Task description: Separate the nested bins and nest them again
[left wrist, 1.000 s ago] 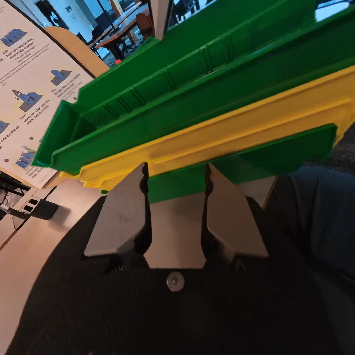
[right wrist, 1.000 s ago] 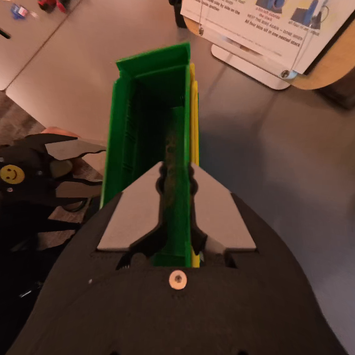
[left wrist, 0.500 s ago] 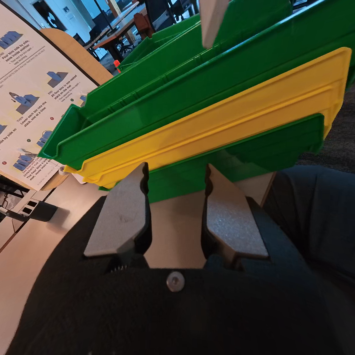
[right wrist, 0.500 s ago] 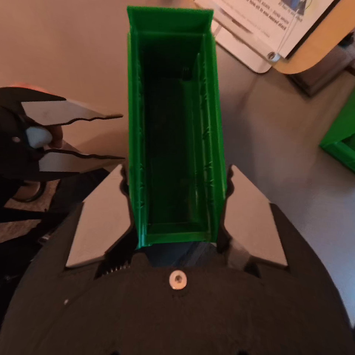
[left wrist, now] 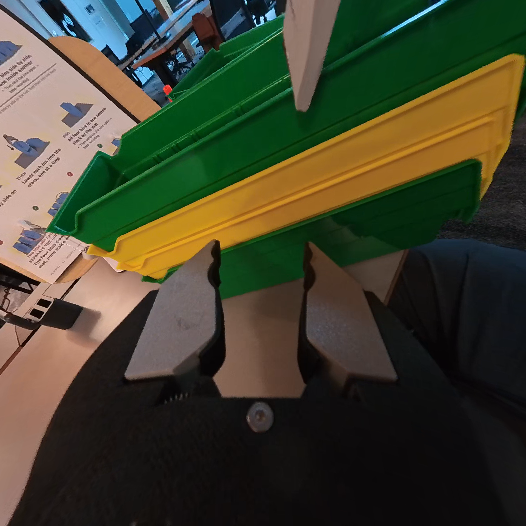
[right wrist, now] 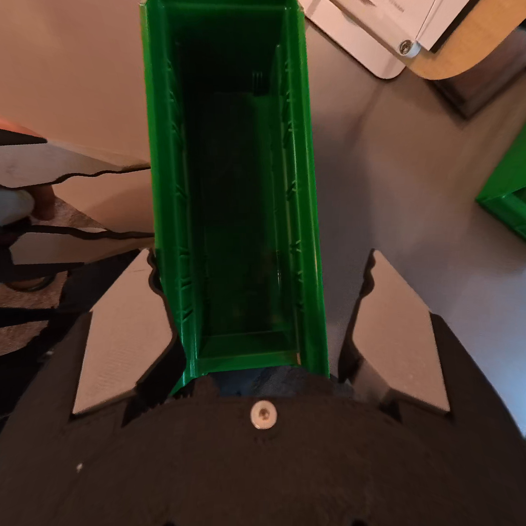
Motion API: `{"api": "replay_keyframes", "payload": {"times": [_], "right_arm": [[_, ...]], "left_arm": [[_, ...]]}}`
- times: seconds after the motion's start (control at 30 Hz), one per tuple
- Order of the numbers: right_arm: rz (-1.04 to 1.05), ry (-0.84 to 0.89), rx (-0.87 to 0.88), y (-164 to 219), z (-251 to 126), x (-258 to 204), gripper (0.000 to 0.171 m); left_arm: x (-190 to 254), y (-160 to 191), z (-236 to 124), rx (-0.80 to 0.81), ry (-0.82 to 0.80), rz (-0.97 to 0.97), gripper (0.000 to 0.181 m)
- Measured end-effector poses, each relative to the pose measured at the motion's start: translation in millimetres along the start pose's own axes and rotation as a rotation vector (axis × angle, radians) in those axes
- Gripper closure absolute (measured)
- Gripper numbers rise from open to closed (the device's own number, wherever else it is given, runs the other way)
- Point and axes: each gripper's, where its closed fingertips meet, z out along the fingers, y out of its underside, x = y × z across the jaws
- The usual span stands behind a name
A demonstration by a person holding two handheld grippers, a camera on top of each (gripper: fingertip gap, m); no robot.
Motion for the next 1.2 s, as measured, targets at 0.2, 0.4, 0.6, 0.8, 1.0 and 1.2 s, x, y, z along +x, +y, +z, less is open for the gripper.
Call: {"api": "replay_keyframes", "payload": {"times": [0.2, 0.4, 0.6, 0.8, 1.0, 1.2], "right_arm": [[-0.006, -0.062, -0.034, 1.5, 5.9, -6.1, 0.037], [-0.050, -0.082, -0.069, 8.0, 8.3, -18.0, 0.051], [-0.100, -0.039, -0.117, 11.5, 10.9, -17.4, 0.062], [-0.131, -0.031, -0.100, 9.4, 8.8, -16.8, 0.076], [-0.130, -0.035, -0.076, 4.7, 5.2, -17.4, 0.079], [-0.145, -0.020, -0.018, -6.6, -6.9, -19.1, 0.076]], "left_arm": [[1.2, 3.6, 2.6, -0.011, 0.007, -0.002, 0.126], [0.7, 1.5, 1.4, -0.004, 0.005, -0.001, 0.126], [1.8, 3.1, 2.5, -0.012, 0.007, 0.004, 0.126], [0.9, 3.5, 2.5, -0.012, 0.006, 0.002, 0.126], [0.0, 4.3, 2.7, -0.012, 0.007, 0.002, 0.126], [0.0, 5.8, 4.7, -0.016, 0.007, 0.001, 0.126]]}}
